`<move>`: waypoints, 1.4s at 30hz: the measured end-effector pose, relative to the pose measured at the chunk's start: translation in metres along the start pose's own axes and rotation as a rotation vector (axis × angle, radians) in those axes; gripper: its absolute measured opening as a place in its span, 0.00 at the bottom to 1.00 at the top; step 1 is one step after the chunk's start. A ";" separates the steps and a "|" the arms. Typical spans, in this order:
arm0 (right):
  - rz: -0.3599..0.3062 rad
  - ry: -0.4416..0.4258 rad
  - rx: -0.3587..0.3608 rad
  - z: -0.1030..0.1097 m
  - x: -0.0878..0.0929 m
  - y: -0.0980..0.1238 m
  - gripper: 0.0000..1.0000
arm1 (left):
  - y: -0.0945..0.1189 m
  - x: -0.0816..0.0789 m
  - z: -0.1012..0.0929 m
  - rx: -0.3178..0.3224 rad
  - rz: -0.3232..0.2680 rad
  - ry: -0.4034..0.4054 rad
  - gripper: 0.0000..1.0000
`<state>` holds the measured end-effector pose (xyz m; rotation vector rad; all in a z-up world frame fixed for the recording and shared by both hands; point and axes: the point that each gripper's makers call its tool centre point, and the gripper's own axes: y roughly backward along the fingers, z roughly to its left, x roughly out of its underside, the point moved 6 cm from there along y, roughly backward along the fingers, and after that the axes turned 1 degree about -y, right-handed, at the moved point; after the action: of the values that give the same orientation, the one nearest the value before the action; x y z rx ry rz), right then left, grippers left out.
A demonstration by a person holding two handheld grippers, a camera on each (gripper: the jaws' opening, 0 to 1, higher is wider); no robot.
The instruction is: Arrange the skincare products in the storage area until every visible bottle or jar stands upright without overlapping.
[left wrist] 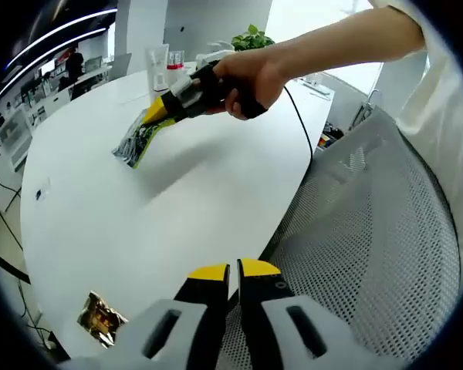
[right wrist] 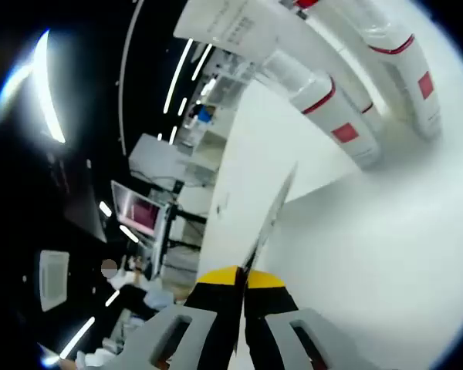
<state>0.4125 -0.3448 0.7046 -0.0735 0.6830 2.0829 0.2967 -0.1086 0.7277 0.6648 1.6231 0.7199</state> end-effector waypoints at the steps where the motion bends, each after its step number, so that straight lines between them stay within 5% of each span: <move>1: 0.001 -0.004 0.011 -0.002 -0.001 -0.001 0.00 | 0.000 -0.001 0.000 -0.003 -0.004 -0.004 0.00; 14: -0.026 -0.001 0.157 -0.022 -0.022 -0.012 0.00 | -0.003 -0.001 -0.005 0.025 0.010 -0.036 0.00; 17: -0.040 0.029 0.182 -0.024 -0.028 -0.012 0.00 | -0.004 -0.002 -0.010 0.033 0.014 -0.086 0.00; 26: -0.042 0.151 0.263 -0.034 -0.036 -0.008 0.12 | -0.004 0.002 -0.005 0.018 0.030 -0.053 0.00; 30: -0.083 0.302 0.372 -0.039 -0.047 0.001 0.16 | -0.004 0.001 -0.006 0.026 0.025 -0.038 0.00; 38: -0.073 0.520 0.457 -0.038 -0.049 0.015 0.17 | -0.003 0.000 -0.006 0.036 0.008 -0.019 0.00; 42: -0.025 0.837 0.490 -0.026 -0.043 0.014 0.14 | -0.004 0.000 -0.006 0.038 0.010 -0.012 0.00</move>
<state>0.4213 -0.3959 0.7013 -0.6923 1.6570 1.7559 0.2907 -0.1113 0.7258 0.7033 1.6274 0.6925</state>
